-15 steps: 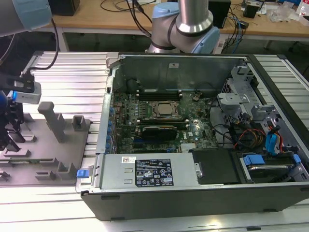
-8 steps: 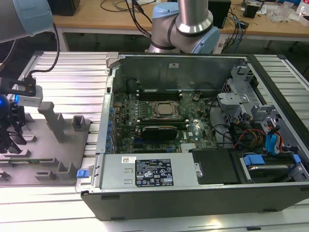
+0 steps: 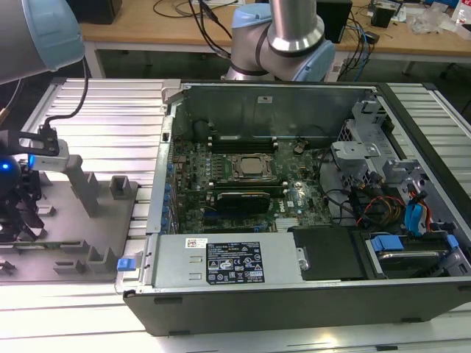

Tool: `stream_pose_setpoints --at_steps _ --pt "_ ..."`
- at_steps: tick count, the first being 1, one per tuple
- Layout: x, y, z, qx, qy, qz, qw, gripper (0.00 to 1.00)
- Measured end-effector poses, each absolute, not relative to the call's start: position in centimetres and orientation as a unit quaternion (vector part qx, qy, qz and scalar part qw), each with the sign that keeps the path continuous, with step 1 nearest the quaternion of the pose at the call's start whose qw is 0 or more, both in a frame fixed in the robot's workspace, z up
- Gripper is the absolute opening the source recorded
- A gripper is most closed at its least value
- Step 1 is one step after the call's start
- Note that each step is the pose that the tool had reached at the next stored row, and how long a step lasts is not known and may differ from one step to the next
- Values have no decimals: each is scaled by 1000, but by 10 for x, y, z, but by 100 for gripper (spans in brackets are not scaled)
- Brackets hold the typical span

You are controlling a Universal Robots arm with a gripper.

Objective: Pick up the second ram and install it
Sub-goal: 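Pick up the second ram and move it above second insertion slot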

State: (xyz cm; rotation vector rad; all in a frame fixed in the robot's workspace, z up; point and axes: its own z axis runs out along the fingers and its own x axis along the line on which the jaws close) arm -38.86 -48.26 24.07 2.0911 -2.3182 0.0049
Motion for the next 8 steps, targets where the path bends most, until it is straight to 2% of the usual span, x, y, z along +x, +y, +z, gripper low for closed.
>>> stream_pose_setpoints --at_steps 8 --pt "-389 -483 231 670 -743 2 10 30"
